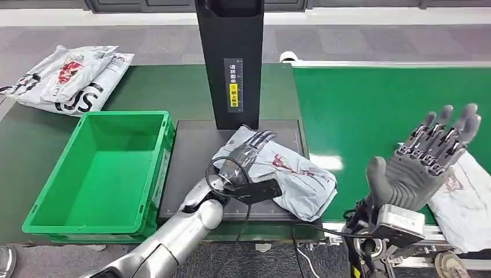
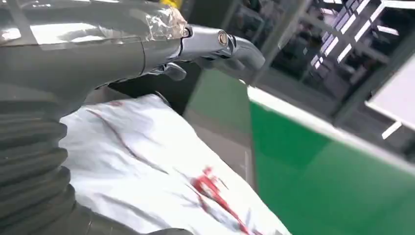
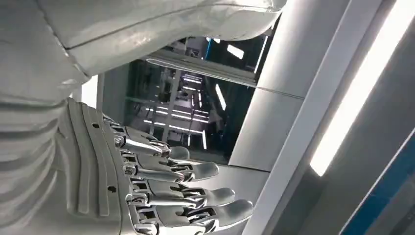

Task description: Moved the parcel from conveyor to table for the left to box.

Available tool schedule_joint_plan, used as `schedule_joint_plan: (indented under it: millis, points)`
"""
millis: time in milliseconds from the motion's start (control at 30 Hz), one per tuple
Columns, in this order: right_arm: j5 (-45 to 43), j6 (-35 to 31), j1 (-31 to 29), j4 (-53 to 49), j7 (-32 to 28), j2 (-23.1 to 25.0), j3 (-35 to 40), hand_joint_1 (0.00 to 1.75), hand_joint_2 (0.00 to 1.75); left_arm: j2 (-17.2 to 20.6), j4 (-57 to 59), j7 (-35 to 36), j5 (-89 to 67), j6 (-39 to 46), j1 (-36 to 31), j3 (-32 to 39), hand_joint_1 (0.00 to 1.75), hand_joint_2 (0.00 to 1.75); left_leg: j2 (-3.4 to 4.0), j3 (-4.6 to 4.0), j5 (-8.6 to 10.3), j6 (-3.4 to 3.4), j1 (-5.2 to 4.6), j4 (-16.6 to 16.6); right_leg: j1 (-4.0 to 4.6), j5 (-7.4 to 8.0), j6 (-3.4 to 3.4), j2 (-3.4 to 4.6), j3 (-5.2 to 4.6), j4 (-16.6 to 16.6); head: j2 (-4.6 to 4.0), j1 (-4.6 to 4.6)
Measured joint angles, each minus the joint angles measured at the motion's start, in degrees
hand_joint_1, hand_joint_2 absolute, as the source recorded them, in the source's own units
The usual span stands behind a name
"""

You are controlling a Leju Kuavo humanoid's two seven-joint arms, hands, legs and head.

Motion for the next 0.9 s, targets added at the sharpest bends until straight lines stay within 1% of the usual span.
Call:
schedule_joint_plan:
  millis: [133,267,500,900]
  points:
    - [0.3,0.0,-0.2,0.2,0.3,0.7,0.0,0.0,1.75,-2.5,5.6,1.0,-0.3,-1.9,-3.2,-1.8,0.0,1.75,0.0,0.0,0.0,0.0,0.0,0.0,0.0,0.01,0.02,0.0,-0.01,0.0,0.0,0.0]
    - [0.2,0.0,-0.2,0.2,0.4,0.8,0.0,0.0,1.75,-3.5,8.2,1.7,-0.2,-2.7,-5.2,-3.9,0.0,1.75,0.01,0.0,-0.01,-0.01,0.0,0.0,0.01,0.01,0.02,0.01,-0.01,0.0,-0.02,0.0]
    - [0.2,0.0,-0.2,0.2,0.5,0.9,0.0,0.0,1.75,-3.7,10.3,1.8,-0.1,-2.7,-6.3,-5.6,0.0,1.75,0.02,0.0,0.0,-0.01,0.01,0.0,0.02,0.01,0.01,0.01,-0.02,0.0,-0.02,0.0]
    - [0.2,0.0,-0.2,0.2,0.5,1.2,0.0,0.0,1.75,-3.7,11.6,1.8,-0.1,-2.7,-6.7,-6.3,0.0,1.75,0.01,0.0,0.0,0.0,0.0,0.0,0.01,0.01,0.02,0.02,-0.01,0.0,-0.02,0.0]
